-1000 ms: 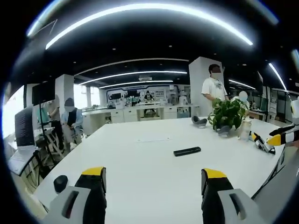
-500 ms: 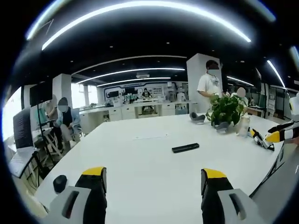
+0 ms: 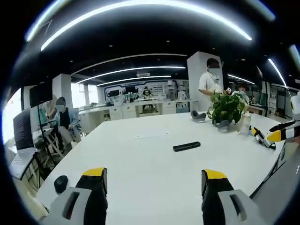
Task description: Press the specified remote control buttons in sequence, fully releasing each button before pressing the next.
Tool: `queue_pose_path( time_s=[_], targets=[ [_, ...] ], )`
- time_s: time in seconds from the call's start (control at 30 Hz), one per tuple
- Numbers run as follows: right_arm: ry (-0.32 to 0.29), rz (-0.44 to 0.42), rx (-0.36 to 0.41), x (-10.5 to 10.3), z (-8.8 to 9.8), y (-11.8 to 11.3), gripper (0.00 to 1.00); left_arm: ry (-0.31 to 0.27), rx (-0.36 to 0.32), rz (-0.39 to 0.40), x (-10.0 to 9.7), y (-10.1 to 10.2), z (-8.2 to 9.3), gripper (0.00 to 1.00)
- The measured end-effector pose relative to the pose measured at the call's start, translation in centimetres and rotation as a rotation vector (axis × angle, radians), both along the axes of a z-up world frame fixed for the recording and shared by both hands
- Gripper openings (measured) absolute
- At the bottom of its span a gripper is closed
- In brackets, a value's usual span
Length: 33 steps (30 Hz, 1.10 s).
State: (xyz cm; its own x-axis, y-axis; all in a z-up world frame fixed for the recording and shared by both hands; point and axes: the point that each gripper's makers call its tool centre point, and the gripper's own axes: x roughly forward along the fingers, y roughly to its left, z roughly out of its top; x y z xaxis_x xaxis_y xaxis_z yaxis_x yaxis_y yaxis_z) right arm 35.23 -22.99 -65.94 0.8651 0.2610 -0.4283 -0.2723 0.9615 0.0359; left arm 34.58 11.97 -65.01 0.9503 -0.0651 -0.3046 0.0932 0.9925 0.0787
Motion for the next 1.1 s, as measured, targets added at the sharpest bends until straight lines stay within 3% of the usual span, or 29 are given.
queue_pose_path(
  time_s=[0.73, 0.97, 1.1],
  targets=[
    [0.017, -0.004, -0.005, -0.03, -0.28, -0.14, 0.74, 0.052, 0.02, -0.031, -0.07, -0.57, -0.94, 0.85],
    [0.018, -0.004, -0.002, -0.05, -0.23, -0.15, 0.74, 0.041, 0.05, -0.044, -0.06, -0.86, -0.66, 0.85],
    [0.02, -0.004, 0.0, 0.0, -0.32, -0.19, 0.74, 0.03, 0.033, -0.04, -0.02, -0.81, -0.36, 0.85]
  ],
)
